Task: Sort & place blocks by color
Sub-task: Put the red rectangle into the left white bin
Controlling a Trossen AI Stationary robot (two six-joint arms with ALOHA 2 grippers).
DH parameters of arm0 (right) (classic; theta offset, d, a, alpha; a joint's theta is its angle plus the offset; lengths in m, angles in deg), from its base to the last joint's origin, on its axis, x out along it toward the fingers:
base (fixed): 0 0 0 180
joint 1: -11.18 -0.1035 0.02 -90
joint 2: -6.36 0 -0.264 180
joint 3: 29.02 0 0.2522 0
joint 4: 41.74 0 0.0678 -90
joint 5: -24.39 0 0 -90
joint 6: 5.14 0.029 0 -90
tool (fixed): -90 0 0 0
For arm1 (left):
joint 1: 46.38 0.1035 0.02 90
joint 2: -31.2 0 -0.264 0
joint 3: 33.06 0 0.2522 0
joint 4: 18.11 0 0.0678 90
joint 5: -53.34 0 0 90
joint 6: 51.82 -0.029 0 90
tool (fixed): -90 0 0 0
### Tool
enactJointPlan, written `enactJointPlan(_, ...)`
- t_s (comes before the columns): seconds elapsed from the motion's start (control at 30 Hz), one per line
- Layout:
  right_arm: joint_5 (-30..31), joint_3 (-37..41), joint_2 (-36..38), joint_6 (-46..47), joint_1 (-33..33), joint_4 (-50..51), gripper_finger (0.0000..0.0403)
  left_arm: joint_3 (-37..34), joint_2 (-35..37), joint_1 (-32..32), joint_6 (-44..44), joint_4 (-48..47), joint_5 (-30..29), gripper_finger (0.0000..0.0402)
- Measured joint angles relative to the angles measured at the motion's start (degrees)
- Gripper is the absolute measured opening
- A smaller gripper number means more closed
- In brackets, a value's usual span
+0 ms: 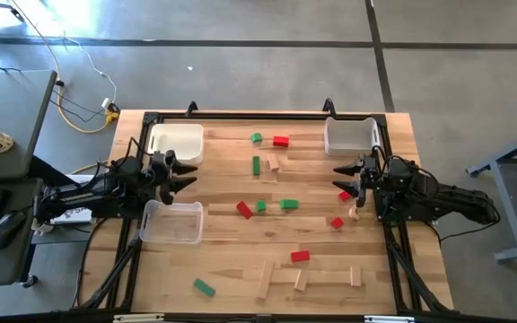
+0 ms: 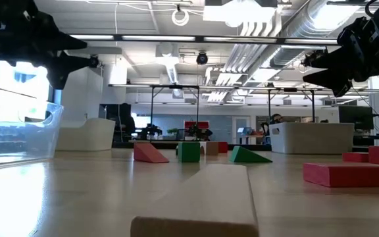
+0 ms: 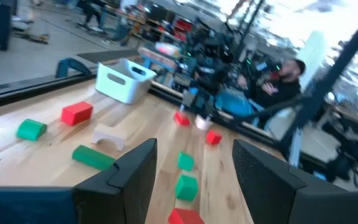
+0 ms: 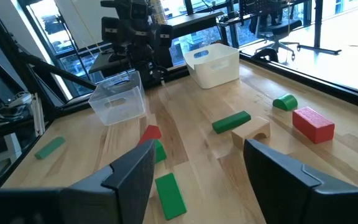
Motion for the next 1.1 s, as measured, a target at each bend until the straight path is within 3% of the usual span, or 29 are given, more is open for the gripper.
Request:
enactJointPlan(0.33,0.0,0.0,0.0,0.0,0.0,0.0,0.0233,0.0,0.0,0.0,3.6,1.8,-0.5,0.0200)
enactJointPlan(0.63,0.0,0.0,0.0,0.0,0.0,0.0,0.0233,0.3,-0.8,0.0,2.6,16.2,-2.0,0.0200)
enactJointPlan(0.8,0.0,0.0,0.0,0.0,0.0,0.0,0.0233,5.9,-4.5,0.0,0.6,19.5,-1.4,0.0200)
enactJointPlan(1.1,0.0,0.0,0.0,0.0,0.0,0.0,0.0233,20.5,-19.1,0.0,-17.0,16.8,2.6,0.0200)
